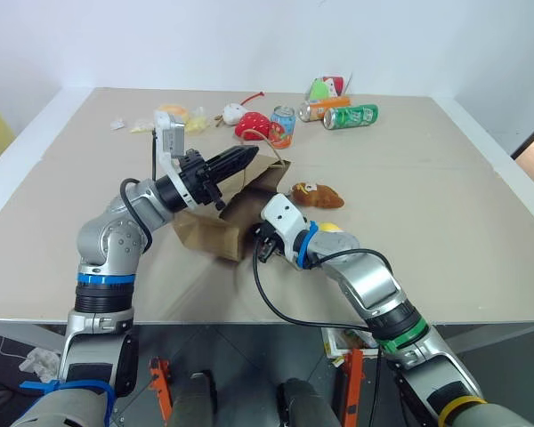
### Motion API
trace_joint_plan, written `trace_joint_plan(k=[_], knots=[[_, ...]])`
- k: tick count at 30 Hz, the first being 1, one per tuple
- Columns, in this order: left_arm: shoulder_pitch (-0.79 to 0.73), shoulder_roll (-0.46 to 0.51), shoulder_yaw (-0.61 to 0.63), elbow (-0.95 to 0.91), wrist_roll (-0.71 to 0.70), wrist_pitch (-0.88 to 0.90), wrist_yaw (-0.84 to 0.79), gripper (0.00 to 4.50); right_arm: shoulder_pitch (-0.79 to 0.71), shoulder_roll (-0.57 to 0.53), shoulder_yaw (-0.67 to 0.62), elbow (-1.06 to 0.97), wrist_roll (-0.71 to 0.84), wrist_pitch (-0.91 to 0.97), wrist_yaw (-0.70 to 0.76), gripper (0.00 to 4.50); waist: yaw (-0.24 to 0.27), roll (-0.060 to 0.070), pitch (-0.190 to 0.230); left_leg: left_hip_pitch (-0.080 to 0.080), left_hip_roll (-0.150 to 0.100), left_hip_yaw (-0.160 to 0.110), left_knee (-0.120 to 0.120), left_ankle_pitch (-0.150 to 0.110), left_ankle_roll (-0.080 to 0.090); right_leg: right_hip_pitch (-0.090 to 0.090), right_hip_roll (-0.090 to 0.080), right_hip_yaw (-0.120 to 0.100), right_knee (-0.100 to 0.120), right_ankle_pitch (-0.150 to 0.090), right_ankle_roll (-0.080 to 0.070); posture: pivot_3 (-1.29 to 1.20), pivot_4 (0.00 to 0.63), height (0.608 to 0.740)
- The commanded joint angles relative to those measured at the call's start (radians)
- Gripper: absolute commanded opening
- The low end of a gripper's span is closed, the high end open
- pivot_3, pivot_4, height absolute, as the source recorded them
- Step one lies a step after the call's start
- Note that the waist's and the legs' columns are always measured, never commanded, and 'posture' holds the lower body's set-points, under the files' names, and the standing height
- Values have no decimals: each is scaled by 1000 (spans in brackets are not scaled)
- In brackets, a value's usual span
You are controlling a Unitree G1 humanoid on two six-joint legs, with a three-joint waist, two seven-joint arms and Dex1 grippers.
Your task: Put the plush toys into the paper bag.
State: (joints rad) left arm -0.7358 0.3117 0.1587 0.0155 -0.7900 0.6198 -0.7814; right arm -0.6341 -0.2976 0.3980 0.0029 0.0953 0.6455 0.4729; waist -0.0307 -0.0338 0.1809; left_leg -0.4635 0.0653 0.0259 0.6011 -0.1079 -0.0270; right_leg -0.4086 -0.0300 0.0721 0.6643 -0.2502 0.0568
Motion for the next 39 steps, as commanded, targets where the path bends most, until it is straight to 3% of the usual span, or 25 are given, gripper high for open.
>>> trace_joint_plan(k=[1,7,12,18,24,27,32,36,39], knots=[[-21,-12,26,-77,1,-45,46,0,-5,19,-8,17,-31,27,-17,132,0,0,0,0,0,0,0,0,0,0,0,0,0,0,0,0,150,740],[-21,-19,13,-189,59,-236,-7,0,9,36,-27,37,-49,58,-24,132,0,0,0,0,0,0,0,0,0,0,0,0,0,0,0,0,150,740],[3,3,-69,-237,177,-431,-129,0,10,44,-49,48,-50,60,-26,132,1,0,0,0,0,0,0,0,-1,1,0,0,0,-1,-5,0,150,740],[51,-1,-90,-200,184,-454,-151,0,9,53,-81,43,-44,62,-24,132,0,0,0,1,0,1,0,1,-1,0,0,0,0,-1,-6,0,150,740],[107,13,-112,-115,232,-507,-208,0,15,66,-220,-135,164,88,119,132,0,0,0,0,0,1,0,1,-1,0,0,0,0,-2,-5,0,150,740],[116,12,-107,-82,233,-518,-215,0,29,18,-302,-278,308,150,210,132,1,0,0,-1,0,1,-1,1,-1,-1,0,0,0,-1,-1,0,150,740],[113,12,-95,-70,215,-510,-213,0,69,-102,-386,-398,405,194,264,132,4,0,0,-1,0,0,-1,0,-2,0,-1,0,0,-4,-5,0,150,740],[125,18,-93,-81,207,-501,-217,0,89,-192,-471,-432,462,225,270,1291,4,0,0,-1,0,0,-1,0,-2,-1,-1,0,0,-4,-6,0,150,740],[142,21,-98,-109,192,-485,-217,0,128,-299,-521,-445,462,222,288,2770,4,0,0,-1,0,0,-1,0,-2,0,-1,0,0,-4,-6,0,150,740]])
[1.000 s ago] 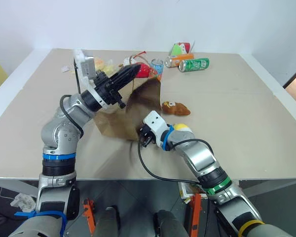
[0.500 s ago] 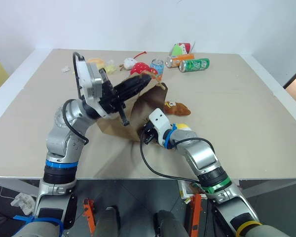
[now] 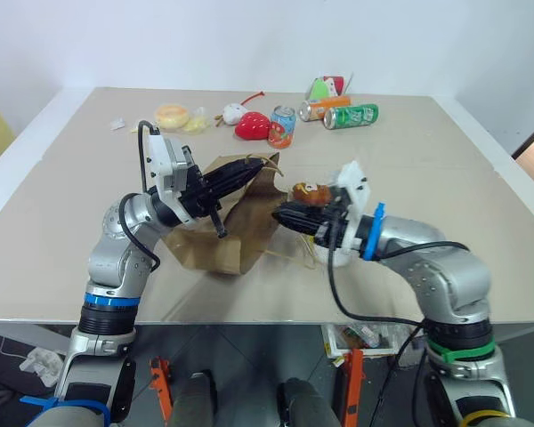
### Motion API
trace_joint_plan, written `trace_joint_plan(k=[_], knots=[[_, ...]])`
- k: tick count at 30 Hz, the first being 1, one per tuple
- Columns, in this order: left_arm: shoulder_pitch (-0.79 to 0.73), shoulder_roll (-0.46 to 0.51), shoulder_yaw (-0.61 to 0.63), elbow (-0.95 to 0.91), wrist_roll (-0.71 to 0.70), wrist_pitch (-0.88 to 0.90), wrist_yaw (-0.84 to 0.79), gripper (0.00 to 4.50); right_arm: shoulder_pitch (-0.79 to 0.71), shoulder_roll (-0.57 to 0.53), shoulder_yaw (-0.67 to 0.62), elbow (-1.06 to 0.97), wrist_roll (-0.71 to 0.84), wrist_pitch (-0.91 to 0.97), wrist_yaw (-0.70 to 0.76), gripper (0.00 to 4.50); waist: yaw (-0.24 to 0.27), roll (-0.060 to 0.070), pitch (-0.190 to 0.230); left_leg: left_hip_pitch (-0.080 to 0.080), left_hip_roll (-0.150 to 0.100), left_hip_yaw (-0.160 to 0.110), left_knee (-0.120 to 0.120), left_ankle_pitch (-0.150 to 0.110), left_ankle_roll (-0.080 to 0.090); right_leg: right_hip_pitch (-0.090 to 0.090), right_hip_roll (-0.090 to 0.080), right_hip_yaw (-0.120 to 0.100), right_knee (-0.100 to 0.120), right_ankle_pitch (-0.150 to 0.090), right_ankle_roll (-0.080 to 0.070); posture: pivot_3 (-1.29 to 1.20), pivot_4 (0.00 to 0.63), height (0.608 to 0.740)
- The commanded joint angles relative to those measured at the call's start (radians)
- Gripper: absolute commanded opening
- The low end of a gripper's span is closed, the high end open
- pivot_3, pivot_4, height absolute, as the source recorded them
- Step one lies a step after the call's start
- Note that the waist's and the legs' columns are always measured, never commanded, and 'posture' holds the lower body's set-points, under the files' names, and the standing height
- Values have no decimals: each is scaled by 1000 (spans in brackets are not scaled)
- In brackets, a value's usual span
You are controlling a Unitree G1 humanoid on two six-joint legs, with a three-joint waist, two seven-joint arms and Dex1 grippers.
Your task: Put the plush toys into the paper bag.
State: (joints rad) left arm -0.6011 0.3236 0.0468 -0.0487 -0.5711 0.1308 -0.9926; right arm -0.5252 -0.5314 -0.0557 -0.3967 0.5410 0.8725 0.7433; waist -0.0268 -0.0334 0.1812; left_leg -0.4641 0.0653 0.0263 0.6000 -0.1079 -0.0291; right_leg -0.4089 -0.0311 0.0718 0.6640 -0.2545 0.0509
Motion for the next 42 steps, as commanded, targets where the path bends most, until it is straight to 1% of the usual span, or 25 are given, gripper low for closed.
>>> trace_joint_plan(k=[1,4,7,10,15,20,26,27,28,29,30,31,32,33,34,36,37,39,41,42], knots=[[11,11,12,-53,-31,9,-6,0,30,-94,-84,-39,19,-8,22,3278,0,0,0,0,0,0,0,0,0,0,0,0,0,0,0,0,150,740],[20,14,5,-70,-45,26,-11,0,59,-168,-115,-30,21,-23,43,4458,3,0,0,0,0,0,0,0,0,0,0,0,0,-1,0,0,150,740],[26,18,-2,-82,-53,41,-18,0,74,-224,-115,-32,16,-11,49,4458,1,0,0,0,0,0,0,0,0,0,0,0,0,-1,0,0,150,740],[27,18,-6,-91,-54,53,-19,0,88,-243,-90,-39,13,16,29,4458,1,0,0,1,0,0,0,0,0,0,0,0,0,0,0,0,150,740],[24,17,-7,-102,-63,71,-18,0,114,-218,-11,-17,-38,23,-32,4458,1,0,0,1,0,0,0,0,0,0,0,0,0,0,0,0,150,740],[24,20,-8,-115,-70,88,-19,0,144,-217,132,35,-173,26,-115,4458,2,0,0,1,0,0,0,0,0,0,0,0,0,-1,0,0,150,740],[18,18,-8,-120,-73,95,-16,0,144,-201,174,55,-231,5,-138,4458,2,0,0,1,0,0,0,0,0,0,0,0,0,-1,0,0,150,740],[17,17,-8,-119,-73,95,-16,0,139,-190,161,64,-230,4,-145,4223,2,0,0,1,0,0,0,0,0,0,0,0,0,-1,0,0,150,740],[16,17,-8,-119,-74,95,-16,0,136,-186,151,67,-229,-3,-143,3865,2,0,0,1,0,0,0,0,0,0,0,0,0,-1,0,0,150,740],[16,17,-9,-119,-73,95,-16,0,137,-188,142,65,-228,-10,-136,3601,2,0,0,1,0,0,0,0,0,0,0,0,0,-1,0,0,150,740],[15,16,-9,-118,-73,95,-16,0,137,-190,135,63,-226,-15,-129,3049,2,0,0,1,0,0,0,0,0,0,0,0,0,-1,0,0,150,740],[15,16,-10,-118,-73,95,-16,0,137,-192,125,62,-224,-17,-125,2615,2,0,0,1,0,0,0,0,0,0,0,0,0,-1,0,0,150,740],[14,16,-10,-118,-73,96,-16,0,137,-198,114,62,-222,-24,-117,2091,2,0,0,1,0,0,0,0,0,0,0,0,0,-1,0,0,150,740],[13,15,-11,-116,-73,96,-16,0,133,-201,93,64,-213,-24,-112,1794,2,0,0,1,0,0,0,0,0,0,0,0,0,-1,0,0,150,740],[13,14,-12,-117,-73,96,-16,0,130,-202,73,65,-204,-22,-108,1260,2,0,0,1,0,0,0,0,0,0,0,0,0,-1,0,0,150,740],[13,13,-13,-115,-73,96,-16,0,119,-211,30,72,-191,-21,-98,401,2,0,0,1,0,0,0,0,0,0,0,0,0,-1,0,0,150,740],[12,12,-14,-113,-72,95,-18,0,108,-215,3,76,-181,-21,-95,162,2,0,0,1,0,0,0,0,0,0,0,0,0,-1,0,0,150,740],[12,13,-15,-108,-71,93,-21,0,83,-211,-59,71,-141,-26,-83,130,2,0,0,1,0,1,0,0,0,0,0,0,0,-1,0,0,150,740],[10,15,-14,-105,-73,95,-26,0,59,-195,-129,25,-36,-1,-40,130,2,0,0,1,0,0,0,0,0,0,0,0,0,-1,0,0,150,740],[8,17,-12,-102,-75,97,-29,0,49,-186,-154,-19,43,27,-11,130,2,0,0,1,0,0,0,0,0,0,0,0,0,-1,0,0,150,740]])
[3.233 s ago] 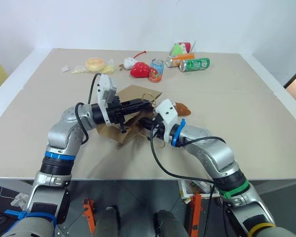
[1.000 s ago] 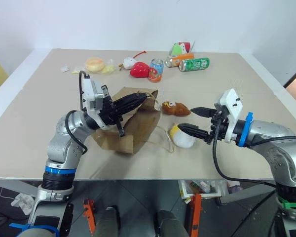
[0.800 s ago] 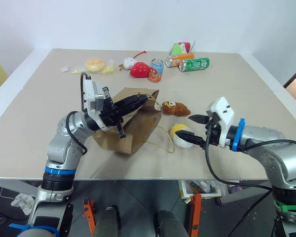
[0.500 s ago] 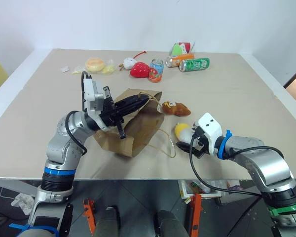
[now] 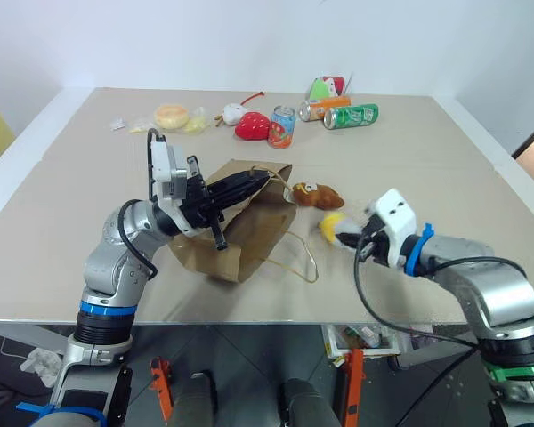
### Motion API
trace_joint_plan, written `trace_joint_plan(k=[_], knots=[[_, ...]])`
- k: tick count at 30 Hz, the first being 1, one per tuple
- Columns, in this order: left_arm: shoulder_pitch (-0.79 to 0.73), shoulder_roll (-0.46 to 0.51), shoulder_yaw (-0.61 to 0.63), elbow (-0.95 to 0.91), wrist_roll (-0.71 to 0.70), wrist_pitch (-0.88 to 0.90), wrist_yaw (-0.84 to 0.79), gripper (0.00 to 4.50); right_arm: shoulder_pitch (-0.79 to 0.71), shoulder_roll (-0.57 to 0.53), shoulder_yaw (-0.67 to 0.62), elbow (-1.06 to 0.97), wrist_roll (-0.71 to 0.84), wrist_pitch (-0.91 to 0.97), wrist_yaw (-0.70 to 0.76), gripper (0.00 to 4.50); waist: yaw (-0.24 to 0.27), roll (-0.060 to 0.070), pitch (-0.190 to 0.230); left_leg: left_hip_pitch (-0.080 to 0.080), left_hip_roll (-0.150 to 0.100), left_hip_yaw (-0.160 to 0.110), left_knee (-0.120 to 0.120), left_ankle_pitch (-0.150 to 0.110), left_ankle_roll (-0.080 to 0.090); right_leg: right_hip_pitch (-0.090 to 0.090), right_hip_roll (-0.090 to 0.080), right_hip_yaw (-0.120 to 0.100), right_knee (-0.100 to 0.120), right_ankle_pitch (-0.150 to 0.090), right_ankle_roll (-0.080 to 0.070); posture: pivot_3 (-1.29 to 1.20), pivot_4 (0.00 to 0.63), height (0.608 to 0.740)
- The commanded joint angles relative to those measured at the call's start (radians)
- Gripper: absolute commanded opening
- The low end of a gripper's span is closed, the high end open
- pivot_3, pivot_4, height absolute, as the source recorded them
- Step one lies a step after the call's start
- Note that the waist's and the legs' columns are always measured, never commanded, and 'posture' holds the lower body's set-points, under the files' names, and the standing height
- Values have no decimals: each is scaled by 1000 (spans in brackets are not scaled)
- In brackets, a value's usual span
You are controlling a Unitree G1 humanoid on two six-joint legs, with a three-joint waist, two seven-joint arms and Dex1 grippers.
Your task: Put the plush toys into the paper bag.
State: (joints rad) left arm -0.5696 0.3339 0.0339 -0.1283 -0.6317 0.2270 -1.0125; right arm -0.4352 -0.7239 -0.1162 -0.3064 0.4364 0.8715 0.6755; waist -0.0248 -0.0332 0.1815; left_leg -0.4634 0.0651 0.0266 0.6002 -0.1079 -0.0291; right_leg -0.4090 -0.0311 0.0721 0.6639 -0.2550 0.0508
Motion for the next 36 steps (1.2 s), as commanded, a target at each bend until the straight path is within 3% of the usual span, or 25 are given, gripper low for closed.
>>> trace_joint_plan(k=[1,6,12,17,21,28,36], knots=[[-27,8,2,-18,-15,1,-12,0,-45,10,-95,-153,205,46,82,130,0,0,0,0,0,0,0,0,0,0,0,0,0,0,0,0,150,740],[-34,5,4,-5,-8,-8,-16,0,-58,30,20,-219,234,81,64,130,-1,0,0,0,0,-1,-1,0,0,0,1,-1,0,-1,0,0,150,740],[-36,3,0,-1,2,-18,-25,0,-166,178,268,-110,94,48,-29,130,-10,0,0,0,0,0,0,0,0,0,0,0,0,1,-2,0,150,740],[-43,1,3,3,-1,-20,-23,0,-239,251,370,-28,18,9,-37,130,-10,0,0,-1,0,0,0,0,0,0,0,0,0,0,-1,0,150,740],[-43,-2,3,0,-3,-20,-19,0,-285,337,377,69,-19,-17,-73,130,-11,0,0,-1,0,-1,-1,0,0,-1,1,0,0,-1,0,0,150,740],[-45,-5,2,4,-2,-21,-18,0,-270,359,293,94,16,12,-67,3327,-10,0,0,-1,0,-1,-1,0,0,-1,1,0,0,1,3,0,150,740],[-50,-7,2,15,-5,-18,-21,0,-183,149,67,-6,167,46,82,3327,-3,0,0,-1,0,0,-1,0,0,-1,0,0,0,-1,0,0,150,740]])
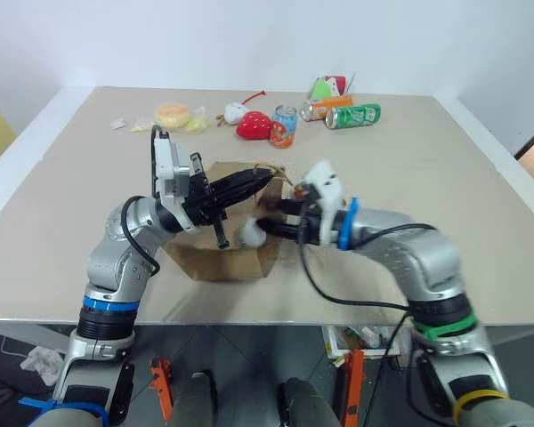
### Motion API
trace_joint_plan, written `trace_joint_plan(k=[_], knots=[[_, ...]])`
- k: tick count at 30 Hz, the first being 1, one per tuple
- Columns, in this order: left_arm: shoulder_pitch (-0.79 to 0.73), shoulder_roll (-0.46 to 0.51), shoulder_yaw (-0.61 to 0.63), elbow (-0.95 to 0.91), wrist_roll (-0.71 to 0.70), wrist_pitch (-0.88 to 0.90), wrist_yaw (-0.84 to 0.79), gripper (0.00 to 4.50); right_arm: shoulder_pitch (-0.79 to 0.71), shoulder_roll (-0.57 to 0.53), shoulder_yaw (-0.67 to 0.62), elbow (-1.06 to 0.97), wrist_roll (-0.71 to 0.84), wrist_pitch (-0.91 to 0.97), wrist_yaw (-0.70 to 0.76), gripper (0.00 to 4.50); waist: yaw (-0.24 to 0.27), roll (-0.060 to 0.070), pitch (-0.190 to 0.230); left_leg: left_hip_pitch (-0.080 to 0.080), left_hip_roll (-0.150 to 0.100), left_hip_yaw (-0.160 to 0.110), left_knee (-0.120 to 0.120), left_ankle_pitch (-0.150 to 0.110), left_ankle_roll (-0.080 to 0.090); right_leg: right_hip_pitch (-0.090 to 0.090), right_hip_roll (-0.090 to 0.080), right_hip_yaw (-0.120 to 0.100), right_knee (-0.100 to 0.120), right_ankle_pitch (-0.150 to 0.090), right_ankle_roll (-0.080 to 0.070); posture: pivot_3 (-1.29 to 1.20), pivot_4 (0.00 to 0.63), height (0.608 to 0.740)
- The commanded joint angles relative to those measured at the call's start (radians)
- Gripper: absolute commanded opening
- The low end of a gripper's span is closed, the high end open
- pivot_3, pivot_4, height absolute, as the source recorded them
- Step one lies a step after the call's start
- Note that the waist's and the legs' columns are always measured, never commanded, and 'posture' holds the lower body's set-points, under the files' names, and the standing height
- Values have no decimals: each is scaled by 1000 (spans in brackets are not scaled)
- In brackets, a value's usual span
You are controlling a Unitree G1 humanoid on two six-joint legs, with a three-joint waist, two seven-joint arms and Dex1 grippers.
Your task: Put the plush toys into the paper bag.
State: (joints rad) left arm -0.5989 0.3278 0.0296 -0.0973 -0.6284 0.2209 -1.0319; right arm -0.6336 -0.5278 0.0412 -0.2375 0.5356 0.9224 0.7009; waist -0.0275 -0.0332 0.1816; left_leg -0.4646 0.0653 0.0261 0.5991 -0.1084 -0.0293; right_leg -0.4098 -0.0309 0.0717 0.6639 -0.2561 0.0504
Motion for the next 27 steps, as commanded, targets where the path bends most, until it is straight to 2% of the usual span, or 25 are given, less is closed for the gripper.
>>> trace_joint_plan(k=[1,4,7,10,14,17,24,27], knots=[[-22,-1,6,-14,-8,-12,-2,0,28,-70,-122,-80,87,-6,73,3327,0,0,0,0,0,0,0,0,0,0,0,0,0,0,0,0,150,740],[-25,-2,7,-9,-10,-12,-5,0,45,-115,-200,-36,87,-41,63,3327,-3,0,0,0,0,0,0,0,0,0,1,0,0,0,0,0,150,740],[-25,-1,8,-8,-12,-11,-7,0,17,-127,-207,68,-6,-111,-13,3327,-5,0,0,1,0,0,0,0,0,0,1,0,0,0,0,0,150,740],[-27,0,9,-6,-15,-9,-9,0,-27,-115,-137,167,-123,-193,-75,3327,-6,0,0,1,0,0,0,0,0,0,0,0,0,1,-1,0,150,740],[-29,1,9,-3,-17,-8,-12,0,-58,-113,67,255,-312,-318,-59,3327,-11,0,0,1,0,0,1,0,0,0,1,1,0,1,-1,0,150,740],[-32,3,12,-2,-18,-8,-12,0,-86,-109,170,360,-429,-407,-55,3327,-14,0,0,1,0,0,0,0,0,0,1,1,0,0,0,0,150,740],[-20,10,16,-21,-20,-5,-2,0,-173,-70,255,564,-595,-543,-88,3327,-15,1,0,0,-1,0,0,0,0,-1,0,1,0,2,5,0,150,740],[-15,12,16,-32,-21,-1,4,0,-212,-37,248,626,-630,-580,-119,3327,-17,1,0,0,-1,0,0,0,0,-1,1,1,0,2,5,0,150,740]])
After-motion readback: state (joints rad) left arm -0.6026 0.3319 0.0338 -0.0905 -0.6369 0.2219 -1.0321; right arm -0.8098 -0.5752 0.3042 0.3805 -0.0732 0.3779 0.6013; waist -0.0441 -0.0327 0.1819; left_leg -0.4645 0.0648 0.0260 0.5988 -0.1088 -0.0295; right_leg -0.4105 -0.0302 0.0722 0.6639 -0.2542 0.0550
